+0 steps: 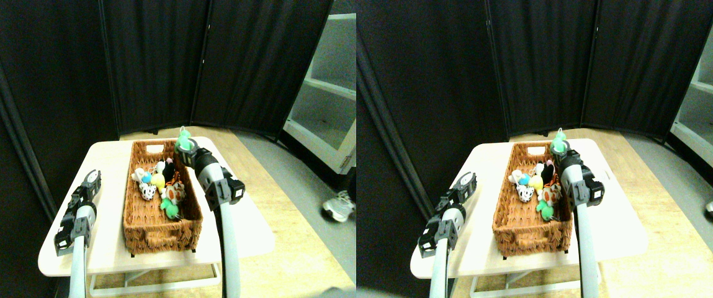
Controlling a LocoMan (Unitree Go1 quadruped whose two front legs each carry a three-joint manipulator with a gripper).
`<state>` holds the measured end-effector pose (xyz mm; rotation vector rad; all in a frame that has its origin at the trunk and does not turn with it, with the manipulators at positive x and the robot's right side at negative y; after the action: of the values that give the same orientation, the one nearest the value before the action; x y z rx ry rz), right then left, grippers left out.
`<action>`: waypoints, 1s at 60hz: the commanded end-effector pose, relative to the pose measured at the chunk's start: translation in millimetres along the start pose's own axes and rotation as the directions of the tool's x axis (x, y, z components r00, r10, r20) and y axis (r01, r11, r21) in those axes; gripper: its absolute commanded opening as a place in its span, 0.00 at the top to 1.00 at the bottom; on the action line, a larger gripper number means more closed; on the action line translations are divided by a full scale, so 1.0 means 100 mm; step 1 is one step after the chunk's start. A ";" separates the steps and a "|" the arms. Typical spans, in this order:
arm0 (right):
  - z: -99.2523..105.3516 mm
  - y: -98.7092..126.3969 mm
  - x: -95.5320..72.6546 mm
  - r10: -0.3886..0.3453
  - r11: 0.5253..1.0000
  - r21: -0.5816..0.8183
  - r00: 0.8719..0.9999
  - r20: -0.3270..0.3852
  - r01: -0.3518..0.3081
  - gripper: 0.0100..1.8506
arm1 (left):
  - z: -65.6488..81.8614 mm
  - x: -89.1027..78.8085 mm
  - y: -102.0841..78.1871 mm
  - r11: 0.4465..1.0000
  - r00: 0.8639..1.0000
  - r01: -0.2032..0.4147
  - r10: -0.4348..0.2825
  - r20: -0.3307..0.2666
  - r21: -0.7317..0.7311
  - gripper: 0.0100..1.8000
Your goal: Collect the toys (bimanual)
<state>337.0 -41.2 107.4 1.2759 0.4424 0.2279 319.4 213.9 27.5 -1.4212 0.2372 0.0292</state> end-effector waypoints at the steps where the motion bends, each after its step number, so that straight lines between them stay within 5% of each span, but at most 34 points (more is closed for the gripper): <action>1: -0.14 0.09 0.00 0.060 0.998 0.009 0.998 -0.034 -0.060 0.99 | 0.05 -0.04 -0.12 0.997 0.998 0.067 -0.067 0.021 0.030 1.00; 20: -0.36 -0.17 0.03 -0.014 0.999 0.047 0.994 -0.110 0.019 0.96 | 0.09 -0.13 -0.11 0.996 0.995 0.078 -0.080 0.060 0.034 1.00; 25: -0.31 -0.19 0.02 -0.060 0.997 0.031 0.990 -0.130 0.065 0.75 | 0.10 -0.12 -0.11 0.996 0.996 0.077 -0.079 0.042 0.034 1.00; 34: -0.24 -0.23 0.04 -0.061 0.998 0.021 0.986 -0.153 0.065 0.56 | 0.10 -0.10 -0.11 0.997 0.997 0.067 -0.068 0.039 0.024 1.00; 40: -0.21 -0.24 0.04 -0.057 0.998 0.030 0.988 -0.141 0.062 0.54 | 0.07 -0.09 -0.11 0.997 0.997 0.070 -0.071 0.030 0.036 1.00; 51: -0.08 -0.21 0.01 -0.027 1.000 0.010 0.997 -0.076 0.028 0.64 | 0.04 -0.05 -0.10 0.998 0.998 0.059 -0.060 0.032 0.027 0.99; 54: 0.02 -0.18 -0.03 0.005 1.000 0.018 1.000 0.005 -0.005 0.87 | 0.02 -0.04 -0.10 0.998 0.998 0.059 -0.059 0.031 0.020 0.99; 60: 0.22 -0.14 -0.09 0.022 0.999 0.026 0.997 0.076 -0.024 1.00 | 0.01 -0.03 -0.11 0.999 0.998 0.053 -0.053 0.025 0.012 0.99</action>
<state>334.4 -58.8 91.8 1.2906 0.4034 0.1882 315.4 215.1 33.9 -1.4118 0.1968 0.0130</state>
